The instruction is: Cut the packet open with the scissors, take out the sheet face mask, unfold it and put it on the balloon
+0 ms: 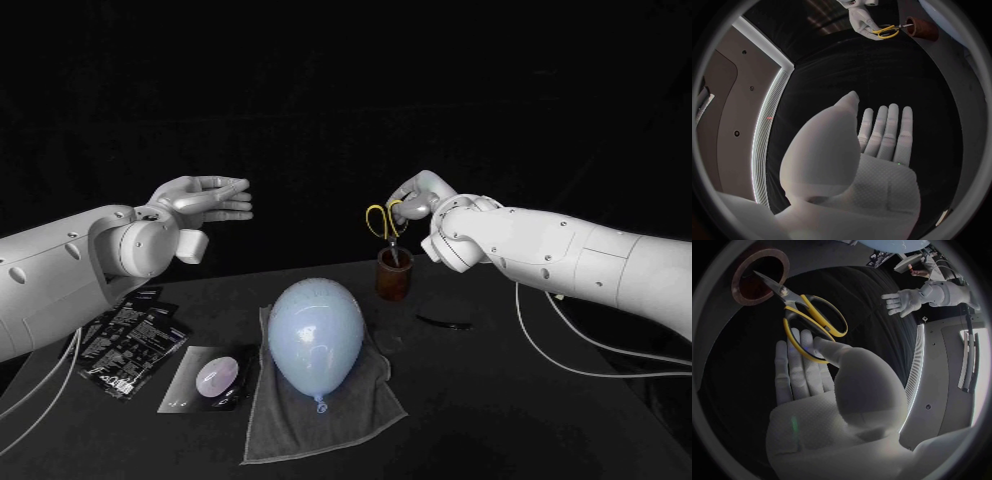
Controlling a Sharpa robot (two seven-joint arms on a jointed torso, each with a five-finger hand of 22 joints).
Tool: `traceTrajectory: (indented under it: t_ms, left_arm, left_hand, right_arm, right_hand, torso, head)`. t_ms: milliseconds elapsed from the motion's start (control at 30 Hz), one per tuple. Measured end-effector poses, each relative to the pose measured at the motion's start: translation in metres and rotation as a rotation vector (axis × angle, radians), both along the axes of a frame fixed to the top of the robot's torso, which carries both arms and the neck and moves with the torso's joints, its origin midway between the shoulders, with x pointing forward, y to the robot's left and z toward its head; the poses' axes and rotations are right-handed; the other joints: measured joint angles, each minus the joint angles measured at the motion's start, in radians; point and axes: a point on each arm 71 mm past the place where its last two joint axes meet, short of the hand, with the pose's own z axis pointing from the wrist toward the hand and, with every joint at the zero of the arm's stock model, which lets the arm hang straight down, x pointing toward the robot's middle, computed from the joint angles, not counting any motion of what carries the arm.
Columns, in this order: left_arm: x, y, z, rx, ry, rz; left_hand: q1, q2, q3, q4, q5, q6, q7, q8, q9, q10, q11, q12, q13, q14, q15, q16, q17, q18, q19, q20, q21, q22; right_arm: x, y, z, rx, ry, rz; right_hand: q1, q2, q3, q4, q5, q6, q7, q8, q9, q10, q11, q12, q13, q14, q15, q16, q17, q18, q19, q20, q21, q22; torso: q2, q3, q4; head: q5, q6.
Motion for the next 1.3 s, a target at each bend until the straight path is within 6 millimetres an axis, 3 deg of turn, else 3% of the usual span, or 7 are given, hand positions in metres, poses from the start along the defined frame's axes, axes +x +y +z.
traceTrajectory:
  t_ms: [333, 467, 667, 800, 967, 1100, 1300]
  left_arm:
    - [-0.001, 0.0, -0.001, 0.0, 0.001, 0.001]
    - [-0.001, 0.002, -0.001, 0.0, 0.003, 0.003]
    - [-0.001, 0.003, -0.002, 0.002, 0.007, 0.005]
    - [-0.001, 0.004, -0.003, 0.002, 0.009, 0.006]
    - [-0.001, 0.005, -0.004, 0.002, 0.012, 0.005]
    - [-0.002, 0.006, -0.004, 0.002, 0.013, 0.005]
    - [-0.002, 0.006, -0.004, 0.002, 0.014, 0.003]
  left_hand:
    - [0.0, 0.0, 0.005, 0.0, 0.0, 0.0, 0.0, 0.0, 0.0, 0.0, 0.0, 0.0, 0.0, 0.0, 0.0, 0.0, 0.0, 0.0, 0.0, 0.0, 0.0, 0.0]
    - [0.0, 0.0, 0.005, 0.0, 0.0, 0.0, 0.0, 0.0, -0.001, 0.0, 0.0, 0.0, 0.0, 0.0, 0.0, 0.0, 0.0, 0.0, 0.0, 0.0, 0.0, -0.001]
    - [0.0, 0.0, 0.006, 0.0, 0.0, 0.0, 0.0, -0.004, -0.002, 0.0, 0.0, -0.004, 0.0, 0.0, 0.0, 0.0, -0.001, -0.001, 0.0, 0.0, 0.0, -0.001]
    - [0.0, 0.0, 0.021, 0.001, 0.0, 0.004, 0.003, -0.021, -0.011, 0.002, 0.002, -0.022, 0.0, -0.004, 0.004, -0.021, -0.007, -0.001, -0.027, 0.001, -0.018, -0.015]
    - [-0.003, -0.003, 0.027, 0.0, 0.0, 0.007, 0.0, -0.029, -0.019, 0.003, 0.004, -0.031, 0.0, -0.015, 0.007, -0.028, -0.008, -0.032, -0.074, 0.002, -0.047, -0.024]
    - [-0.004, -0.004, 0.027, 0.0, 0.0, 0.007, 0.0, -0.029, -0.019, 0.003, 0.004, -0.032, 0.0, -0.015, 0.007, -0.028, -0.008, -0.032, -0.074, 0.002, -0.047, -0.024]
    - [-0.004, -0.004, 0.027, 0.0, 0.0, 0.007, 0.0, -0.031, -0.02, 0.003, 0.004, -0.033, 0.0, -0.015, 0.007, -0.032, -0.008, -0.033, -0.085, 0.001, -0.053, -0.024]
  right_arm:
    - [-0.001, -0.004, -0.022, -0.012, 0.035, -0.002]
    - [-0.003, -0.008, -0.027, -0.013, 0.049, 0.002]
    - [-0.009, -0.012, -0.032, 0.0, 0.072, 0.017]
    - [-0.011, -0.014, -0.034, 0.007, 0.085, 0.025]
    - [-0.012, -0.021, -0.037, 0.004, 0.1, 0.018]
    - [-0.012, -0.027, -0.039, -0.001, 0.112, 0.007]
    - [-0.013, -0.03, -0.044, -0.005, 0.134, 0.006]
  right_hand:
    - [0.0, 0.0, 0.015, -0.007, -0.003, -0.017, 0.017, -0.016, 0.008, -0.017, -0.011, 0.0, -0.008, -0.033, 0.014, -0.023, 0.001, -0.006, -0.027, 0.009, 0.019, 0.023]
    - [0.0, 0.0, 0.005, -0.02, 0.008, -0.041, 0.04, -0.047, 0.001, -0.092, 0.011, 0.004, -0.012, -0.066, 0.034, -0.04, 0.001, -0.006, -0.051, 0.022, 0.014, 0.029]
    - [-0.049, -0.066, -0.034, -0.005, 0.017, -0.076, 0.058, -0.088, -0.009, -0.162, 0.033, 0.004, -0.014, -0.102, 0.052, -0.056, 0.001, 0.004, -0.052, 0.038, -0.059, -0.021]
    - [-0.065, -0.113, -0.044, -0.004, 0.012, -0.133, 0.071, -0.137, -0.037, -0.256, 0.06, 0.004, -0.015, -0.2, 0.079, -0.104, -0.017, 0.005, -0.046, 0.062, -0.122, -0.068]
    - [-0.08, -0.152, -0.139, 0.005, 0.012, -0.23, 0.056, -0.198, -0.072, -0.416, 0.098, 0.004, -0.015, -0.358, 0.125, -0.152, -0.051, 0.001, -0.084, 0.076, -0.234, -0.145]
    - [-0.077, -0.16, -0.227, 0.015, 0.012, -0.332, 0.041, -0.236, -0.111, -0.522, 0.072, 0.007, -0.014, -0.463, 0.169, -0.161, -0.071, -0.053, -0.136, 0.076, -0.319, -0.206]
    - [-0.061, -0.149, -0.293, 0.017, 0.012, -0.386, 0.029, -0.243, -0.14, -0.565, 0.062, 0.027, -0.012, -0.512, 0.186, -0.136, -0.075, -0.053, -0.138, 0.077, -0.352, -0.239]
  torso:
    - [-0.001, -0.0003, -0.0007]
    - [-0.002, -0.0003, -0.0012]
    - [-0.002, 0.0003, -0.0023]
    - [-0.003, 0.0007, -0.0024]
    - [-0.003, 0.0009, -0.0027]
    - [-0.002, 0.0012, -0.0027]
    - [-0.002, 0.0014, -0.0025]
  head:
    - [0.001, -0.008]
    - [0.001, -0.011]
    - [-0.002, -0.01]
    - [-0.004, -0.009]
    - [-0.006, -0.008]
    - [-0.008, -0.007]
    - [-0.009, -0.008]
